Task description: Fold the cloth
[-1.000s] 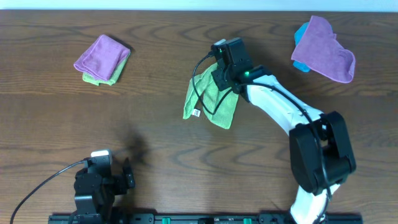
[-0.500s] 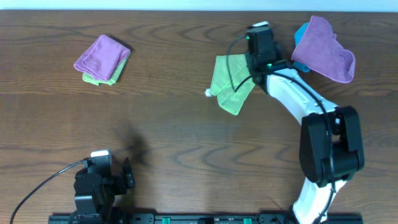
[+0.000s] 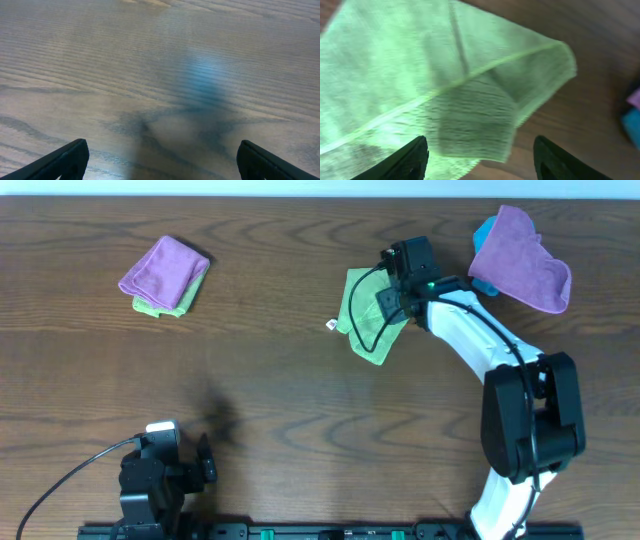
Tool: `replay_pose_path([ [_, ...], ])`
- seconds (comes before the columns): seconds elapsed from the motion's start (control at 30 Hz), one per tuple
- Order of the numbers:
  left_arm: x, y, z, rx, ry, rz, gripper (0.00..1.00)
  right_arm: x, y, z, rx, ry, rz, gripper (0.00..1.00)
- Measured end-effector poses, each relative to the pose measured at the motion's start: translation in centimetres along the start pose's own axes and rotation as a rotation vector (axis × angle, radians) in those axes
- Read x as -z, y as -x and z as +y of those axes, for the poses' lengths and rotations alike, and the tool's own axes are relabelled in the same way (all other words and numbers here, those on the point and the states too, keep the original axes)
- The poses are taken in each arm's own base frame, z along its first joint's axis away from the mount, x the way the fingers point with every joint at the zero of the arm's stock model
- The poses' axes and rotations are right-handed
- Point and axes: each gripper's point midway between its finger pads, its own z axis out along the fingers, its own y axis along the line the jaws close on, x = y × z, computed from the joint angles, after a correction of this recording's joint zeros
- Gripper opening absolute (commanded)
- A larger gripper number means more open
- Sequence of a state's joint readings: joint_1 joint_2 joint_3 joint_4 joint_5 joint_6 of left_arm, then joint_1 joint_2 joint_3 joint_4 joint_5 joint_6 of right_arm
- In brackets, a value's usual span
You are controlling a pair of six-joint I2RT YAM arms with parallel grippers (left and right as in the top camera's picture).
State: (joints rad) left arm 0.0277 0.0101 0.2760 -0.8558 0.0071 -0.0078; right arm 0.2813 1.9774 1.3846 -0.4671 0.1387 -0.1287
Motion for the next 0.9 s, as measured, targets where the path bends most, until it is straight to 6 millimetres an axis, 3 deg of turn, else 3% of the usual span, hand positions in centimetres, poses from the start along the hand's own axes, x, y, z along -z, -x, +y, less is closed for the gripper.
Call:
replay_pose_path([
  [0.13, 0.0, 0.0, 0.0, 0.0, 0.0, 0.0, 0.95, -0.1, 0.0, -0.2, -0.002, 0.035, -0.004, 0.65],
  [0.5, 0.0, 0.0, 0.0, 0.0, 0.0, 0.0, 0.95, -0.4, -1.4, -3.3, -0.018, 0.037, 0.032, 0.63],
  [0.9, 0.0, 0.0, 0.0, 0.0, 0.0, 0.0, 0.95, -1.5, -2.8, -3.4, -0.003, 0.066, 0.073, 0.61],
])
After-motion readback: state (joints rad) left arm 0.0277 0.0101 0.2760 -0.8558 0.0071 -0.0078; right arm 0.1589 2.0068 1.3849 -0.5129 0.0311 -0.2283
